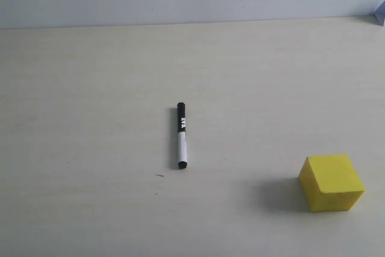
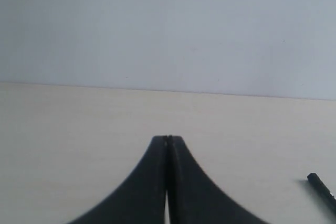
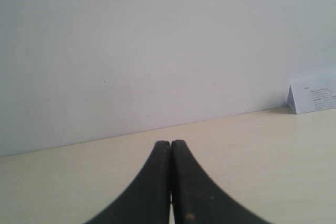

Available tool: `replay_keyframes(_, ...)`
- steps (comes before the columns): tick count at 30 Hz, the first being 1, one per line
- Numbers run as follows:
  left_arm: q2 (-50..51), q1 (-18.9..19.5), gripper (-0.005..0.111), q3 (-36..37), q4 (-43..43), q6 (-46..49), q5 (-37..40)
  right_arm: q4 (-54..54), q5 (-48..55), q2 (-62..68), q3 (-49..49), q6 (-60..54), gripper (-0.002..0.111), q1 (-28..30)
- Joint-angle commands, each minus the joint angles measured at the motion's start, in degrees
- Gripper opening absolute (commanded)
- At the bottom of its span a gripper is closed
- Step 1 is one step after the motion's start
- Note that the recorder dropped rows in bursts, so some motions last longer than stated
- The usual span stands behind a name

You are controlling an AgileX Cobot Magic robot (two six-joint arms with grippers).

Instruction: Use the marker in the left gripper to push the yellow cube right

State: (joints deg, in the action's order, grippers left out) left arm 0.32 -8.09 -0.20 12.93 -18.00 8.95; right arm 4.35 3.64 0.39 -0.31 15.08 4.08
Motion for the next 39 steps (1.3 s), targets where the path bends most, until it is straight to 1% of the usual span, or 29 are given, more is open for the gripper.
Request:
replay_keyframes(1, -0.32, 0.11, 0.000, 0.20, -0.01, -0.15, 0.01, 0.12, -0.37, -0.39, 0.31, 0.03, 0.000, -0.09)
replay_keyframes(8, -0.32, 0.11, 0.000, 0.20, -0.52, -0.15, 0.01, 0.12, -0.37, -0.39, 0.31, 0.03, 0.000, -0.09)
replay_keyframes(13, -0.32, 0.11, 0.000, 0.20, -5.13, -0.15, 0.01, 0.12, -0.37, -0.39, 0.31, 0.03, 0.000, -0.09)
replay_keyframes(39, -0.32, 0.11, 0.000, 0.20, -5.01, -0.15, 0.01, 0.12, -0.37, -0.39, 0.31, 0.03, 0.000, -0.09)
